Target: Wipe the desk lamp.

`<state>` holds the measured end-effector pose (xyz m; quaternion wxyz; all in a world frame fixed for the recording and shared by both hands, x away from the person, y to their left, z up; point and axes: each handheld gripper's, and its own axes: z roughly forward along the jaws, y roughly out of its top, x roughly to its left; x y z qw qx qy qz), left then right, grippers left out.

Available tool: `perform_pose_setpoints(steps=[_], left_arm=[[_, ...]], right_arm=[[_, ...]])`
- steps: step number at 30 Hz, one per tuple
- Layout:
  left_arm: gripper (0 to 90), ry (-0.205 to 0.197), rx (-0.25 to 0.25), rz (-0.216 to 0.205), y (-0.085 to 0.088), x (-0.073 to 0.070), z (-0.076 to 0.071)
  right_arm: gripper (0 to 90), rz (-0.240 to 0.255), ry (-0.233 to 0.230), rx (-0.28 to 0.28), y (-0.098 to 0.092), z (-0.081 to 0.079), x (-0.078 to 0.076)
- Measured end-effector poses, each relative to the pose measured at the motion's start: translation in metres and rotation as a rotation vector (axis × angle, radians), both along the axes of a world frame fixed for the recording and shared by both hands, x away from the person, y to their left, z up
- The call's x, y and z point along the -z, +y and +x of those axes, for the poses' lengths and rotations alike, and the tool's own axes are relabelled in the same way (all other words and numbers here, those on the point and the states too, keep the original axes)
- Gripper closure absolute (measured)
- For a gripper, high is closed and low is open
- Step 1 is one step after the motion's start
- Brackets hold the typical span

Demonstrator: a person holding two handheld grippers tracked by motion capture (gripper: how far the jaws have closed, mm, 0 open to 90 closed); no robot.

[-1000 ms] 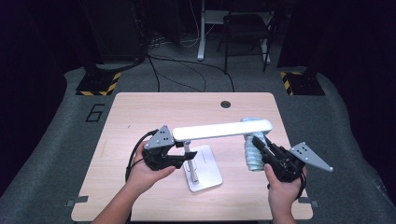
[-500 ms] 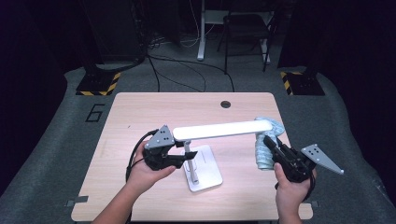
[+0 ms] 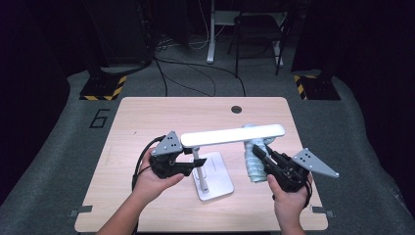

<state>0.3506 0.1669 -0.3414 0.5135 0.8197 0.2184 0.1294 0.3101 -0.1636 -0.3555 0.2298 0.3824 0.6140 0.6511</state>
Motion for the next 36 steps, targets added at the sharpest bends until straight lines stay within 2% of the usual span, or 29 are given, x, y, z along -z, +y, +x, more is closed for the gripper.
perform_pose_setpoints(steps=[8,16,21,27,32,36], left_arm=[[52.5,-0.009,0.0,-0.002,-0.002,0.001,0.0],[52.4,-0.011,-0.002,-0.005,-0.001,0.001,-0.001],[52.3,-0.013,0.005,-0.009,-0.001,0.001,0.0],[52.3,-0.005,0.005,-0.015,-0.001,0.001,-0.001],[52.3,-0.005,0.019,-0.008,0.0,0.001,0.0],[52.2,-0.007,0.012,-0.02,0.0,0.002,0.0]], right_arm=[[75.0,-0.032,-0.013,-0.112,0.032,-0.002,-0.008],[75.0,-0.066,-0.033,-0.188,0.055,-0.005,-0.015],[75.0,-0.082,-0.047,-0.246,0.064,-0.015,-0.02],[75.0,-0.101,-0.068,-0.316,0.072,-0.03,-0.033],[75.1,-0.076,-0.053,-0.353,0.07,-0.034,-0.04],[75.2,-0.073,-0.06,-0.364,0.068,-0.037,-0.042]])
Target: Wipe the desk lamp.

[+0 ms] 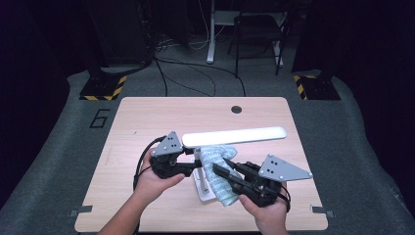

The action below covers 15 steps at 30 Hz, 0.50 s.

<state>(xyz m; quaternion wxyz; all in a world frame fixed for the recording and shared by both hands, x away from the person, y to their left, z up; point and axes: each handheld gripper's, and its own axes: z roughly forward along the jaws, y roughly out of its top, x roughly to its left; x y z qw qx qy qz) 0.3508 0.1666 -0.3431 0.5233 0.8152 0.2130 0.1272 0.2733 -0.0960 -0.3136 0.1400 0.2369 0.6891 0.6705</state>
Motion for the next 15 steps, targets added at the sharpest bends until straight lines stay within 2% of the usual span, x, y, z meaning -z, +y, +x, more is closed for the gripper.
perform_pose_setpoints(steps=[4,8,12,15], left_arm=[[52.2,0.0,-0.003,-0.005,0.001,0.0,0.0],[51.3,0.017,0.006,-0.044,0.001,0.001,0.001],[48.2,0.015,0.018,-0.09,0.005,-0.003,0.0],[49.4,0.004,0.012,-0.068,0.005,-0.004,-0.001]], right_arm=[[75.4,0.001,-0.015,-0.013,-0.006,-0.005,-0.003],[75.4,0.025,-0.051,0.0,-0.016,-0.011,-0.013],[75.4,0.031,-0.038,0.014,-0.022,-0.003,-0.016],[75.3,0.037,-0.029,0.013,-0.022,0.004,-0.016]])
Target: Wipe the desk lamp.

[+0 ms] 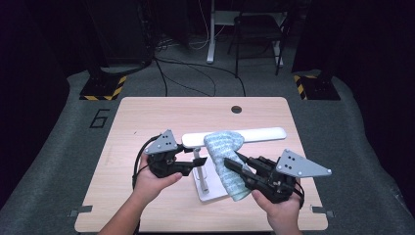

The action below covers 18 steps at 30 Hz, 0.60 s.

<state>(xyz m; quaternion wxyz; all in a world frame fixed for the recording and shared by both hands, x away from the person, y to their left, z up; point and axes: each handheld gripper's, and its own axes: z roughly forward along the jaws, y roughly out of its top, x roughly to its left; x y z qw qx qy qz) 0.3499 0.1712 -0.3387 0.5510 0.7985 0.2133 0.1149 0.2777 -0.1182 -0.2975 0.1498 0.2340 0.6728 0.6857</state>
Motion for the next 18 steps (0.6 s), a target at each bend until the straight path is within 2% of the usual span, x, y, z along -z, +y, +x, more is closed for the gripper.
perform_pose_setpoints(steps=[3,8,10,14,18], left_arm=[[51.7,-0.023,0.009,0.014,0.0,0.0,0.002],[52.1,-0.029,0.013,0.012,0.001,0.001,0.001],[52.1,-0.02,0.013,0.01,0.0,0.0,0.0],[52.1,-0.027,0.011,0.01,0.0,0.0,0.0],[52.1,-0.027,0.013,0.008,-0.001,0.001,-0.001]], right_arm=[[75.3,-0.003,-0.006,-0.003,0.003,0.005,-0.005],[75.2,-0.019,-0.046,-0.002,0.013,0.014,-0.02],[75.2,-0.025,-0.049,0.004,0.017,0.02,-0.026],[75.2,-0.04,-0.054,0.009,0.026,0.031,-0.036],[75.1,-0.077,-0.051,0.007,0.037,0.042,-0.039]])
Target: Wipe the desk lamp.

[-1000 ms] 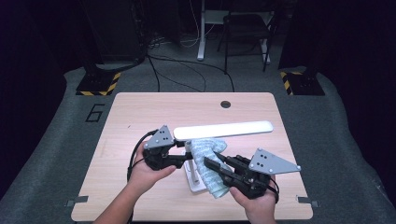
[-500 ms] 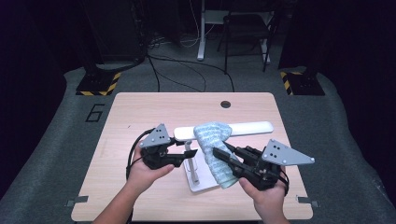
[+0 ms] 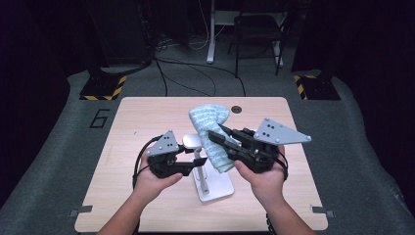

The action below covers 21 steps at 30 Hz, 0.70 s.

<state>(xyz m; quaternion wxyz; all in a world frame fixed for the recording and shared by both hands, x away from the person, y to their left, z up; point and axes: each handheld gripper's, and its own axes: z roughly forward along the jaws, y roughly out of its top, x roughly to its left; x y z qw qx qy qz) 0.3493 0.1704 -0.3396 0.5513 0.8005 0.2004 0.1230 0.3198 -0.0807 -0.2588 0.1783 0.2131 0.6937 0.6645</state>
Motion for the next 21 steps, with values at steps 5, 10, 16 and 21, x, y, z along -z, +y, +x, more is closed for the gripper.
perform_pose_setpoints(steps=[5,10,16,21], left_arm=[[52.1,0.002,-0.001,-0.002,0.0,0.0,-0.001],[52.2,-0.004,0.001,-0.003,0.0,0.001,0.0],[52.2,-0.008,0.0,-0.003,0.0,0.001,0.0],[52.3,-0.01,-0.002,-0.002,0.0,0.001,-0.001]], right_arm=[[75.0,-0.029,0.005,0.002,0.015,0.008,0.003],[75.0,-0.032,0.011,-0.013,0.021,0.013,0.001],[74.7,-0.049,0.016,-0.049,0.034,0.014,-0.002],[74.9,-0.079,0.032,-0.054,0.035,0.019,-0.002]])
